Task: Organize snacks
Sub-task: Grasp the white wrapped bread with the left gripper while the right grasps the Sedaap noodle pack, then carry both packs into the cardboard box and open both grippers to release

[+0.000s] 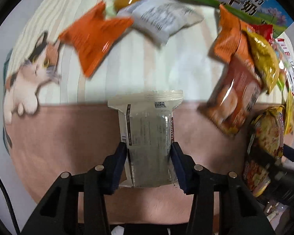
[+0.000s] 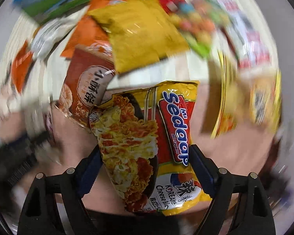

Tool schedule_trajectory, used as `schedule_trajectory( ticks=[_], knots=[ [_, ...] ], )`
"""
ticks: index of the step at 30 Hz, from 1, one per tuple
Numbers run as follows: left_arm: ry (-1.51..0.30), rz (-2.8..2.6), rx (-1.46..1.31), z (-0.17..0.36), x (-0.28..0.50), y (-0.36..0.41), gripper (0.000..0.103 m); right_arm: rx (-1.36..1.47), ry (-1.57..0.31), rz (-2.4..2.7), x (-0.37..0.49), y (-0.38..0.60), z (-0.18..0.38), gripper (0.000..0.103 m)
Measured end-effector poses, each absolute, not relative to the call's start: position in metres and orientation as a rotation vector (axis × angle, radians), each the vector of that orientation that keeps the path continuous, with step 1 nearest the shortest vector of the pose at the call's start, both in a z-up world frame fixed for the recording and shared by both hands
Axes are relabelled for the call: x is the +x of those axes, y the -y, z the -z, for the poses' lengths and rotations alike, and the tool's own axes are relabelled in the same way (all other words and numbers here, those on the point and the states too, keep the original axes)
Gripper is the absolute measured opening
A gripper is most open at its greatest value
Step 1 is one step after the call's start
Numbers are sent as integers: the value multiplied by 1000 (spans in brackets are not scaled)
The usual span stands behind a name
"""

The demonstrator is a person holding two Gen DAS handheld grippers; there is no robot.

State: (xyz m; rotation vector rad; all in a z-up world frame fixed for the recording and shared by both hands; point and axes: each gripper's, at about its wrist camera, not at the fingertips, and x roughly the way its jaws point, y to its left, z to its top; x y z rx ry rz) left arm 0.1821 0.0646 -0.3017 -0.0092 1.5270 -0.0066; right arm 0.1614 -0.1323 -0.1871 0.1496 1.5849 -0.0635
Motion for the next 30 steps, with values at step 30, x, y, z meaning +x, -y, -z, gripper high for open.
schedule_trajectory(
  ticks=[30],
  knots=[
    [-1377,148,-10,165,86,-32,56,120,-1439,9,103,113,229,87]
  ],
)
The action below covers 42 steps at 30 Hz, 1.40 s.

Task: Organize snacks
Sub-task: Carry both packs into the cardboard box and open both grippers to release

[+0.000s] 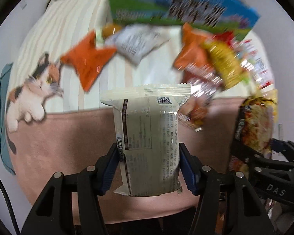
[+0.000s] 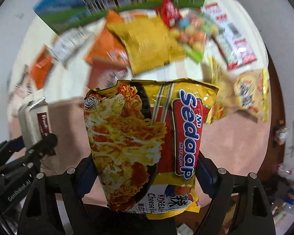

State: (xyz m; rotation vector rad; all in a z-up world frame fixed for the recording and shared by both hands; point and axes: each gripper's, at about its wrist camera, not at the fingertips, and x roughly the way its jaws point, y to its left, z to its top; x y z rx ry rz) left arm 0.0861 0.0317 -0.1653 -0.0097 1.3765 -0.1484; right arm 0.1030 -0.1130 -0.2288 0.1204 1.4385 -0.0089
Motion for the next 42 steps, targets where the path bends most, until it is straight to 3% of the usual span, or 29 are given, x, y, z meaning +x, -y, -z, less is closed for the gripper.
schedule_trajectory(
  ticks=[3,11,15,21,22,26,31,38,39,40,42],
  knots=[
    [-1318,188,-48,113,86,-29,56,168,-1382,-46,102,133,206,87],
    [-1160,288,-114,3,219,3,56,214,-1226,-166,178,171,111,87],
    [-1139,286,-112,-23,299,22,56,209,-1179,-192,244,187,82,87],
    [-1268,250,-142,25,417,26,56,153,-1245,-193,353,183,90,87],
    [-1305,246,-161,40,435,24,56,149,-1263,-191,372,176,70,87],
    [-1432,225,-210,95,495,17,56,120,-1368,-159,434,179,99,87],
    [-1526,215,-215,136,520,21,56,165,-1494,-146,485,189,157,87],
    [-1587,173,-168,167,538,27,58,137,-1574,-148,523,182,190,88],
    [-1578,176,-151,169,541,28,64,148,-1594,-140,530,182,202,90],
    [-1567,179,-133,168,543,28,79,162,-1606,-135,536,176,210,95],
    [-1556,184,-125,169,548,26,93,164,-1612,-136,537,178,213,98]
  ],
)
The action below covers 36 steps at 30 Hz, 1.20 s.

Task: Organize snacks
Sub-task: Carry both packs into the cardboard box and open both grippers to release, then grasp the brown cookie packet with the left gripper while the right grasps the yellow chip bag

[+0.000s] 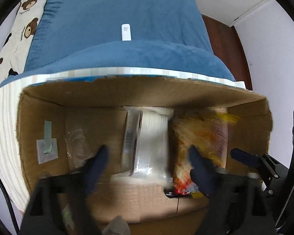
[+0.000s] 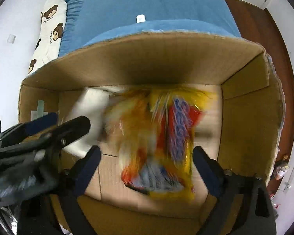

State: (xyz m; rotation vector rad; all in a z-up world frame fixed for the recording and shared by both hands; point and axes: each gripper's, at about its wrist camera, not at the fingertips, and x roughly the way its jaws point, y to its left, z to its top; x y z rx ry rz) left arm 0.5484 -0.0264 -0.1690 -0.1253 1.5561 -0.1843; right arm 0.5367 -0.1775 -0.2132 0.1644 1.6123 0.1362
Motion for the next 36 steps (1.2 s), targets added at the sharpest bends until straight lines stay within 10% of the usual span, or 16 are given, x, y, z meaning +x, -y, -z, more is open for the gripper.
schedule_trajectory(
  ticks=[28,36],
  knots=[
    [-1161,197,-102,18,405,-5,96,119,-1243,-96,375,173,36,99],
    [-1191,155,-14,67,274,-19,96,120,-1291,-97,267,189,70,99]
  ],
)
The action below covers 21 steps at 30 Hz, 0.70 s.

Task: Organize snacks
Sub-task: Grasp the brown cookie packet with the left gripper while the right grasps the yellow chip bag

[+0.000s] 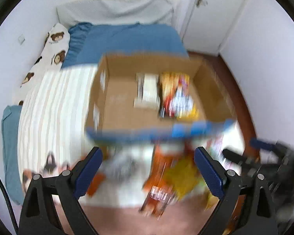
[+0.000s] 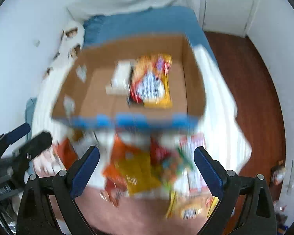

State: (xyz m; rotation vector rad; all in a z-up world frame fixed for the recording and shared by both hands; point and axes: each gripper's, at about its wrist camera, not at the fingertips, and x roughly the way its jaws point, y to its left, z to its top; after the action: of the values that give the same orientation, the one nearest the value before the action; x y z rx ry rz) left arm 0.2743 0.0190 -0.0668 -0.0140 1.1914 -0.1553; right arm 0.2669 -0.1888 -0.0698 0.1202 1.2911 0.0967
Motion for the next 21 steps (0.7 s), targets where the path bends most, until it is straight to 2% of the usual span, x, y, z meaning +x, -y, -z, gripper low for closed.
schedule_trajectory(
  ticks=[5,8,11,12,13,14,16,21],
  knots=[
    [-1387,191,71,167,226,-9,94,173,-1377,-104,228,207,125,98],
    [-1493,237,100,217,219,8,93,186,-1406,-97,222,212,145,87],
    [-1528,275,160,246,218,30,93,192,-1425,-109,224,213,159,86],
    [-1532,266,161,254,219,33,89,185,-1426,-112,227,212,162,80],
    [-1538,255,160,261,220,33,83,164,-1432,-114,230,210,166,80],
    [-1552,246,166,268,221,33,70,159,-1437,-130,233,208,170,80],
    [-1555,237,153,272,221,30,55,172,-1458,-170,240,204,177,80],
    [-1539,96,39,266,216,-16,54,130,-1484,-229,256,177,193,80]
  ],
)
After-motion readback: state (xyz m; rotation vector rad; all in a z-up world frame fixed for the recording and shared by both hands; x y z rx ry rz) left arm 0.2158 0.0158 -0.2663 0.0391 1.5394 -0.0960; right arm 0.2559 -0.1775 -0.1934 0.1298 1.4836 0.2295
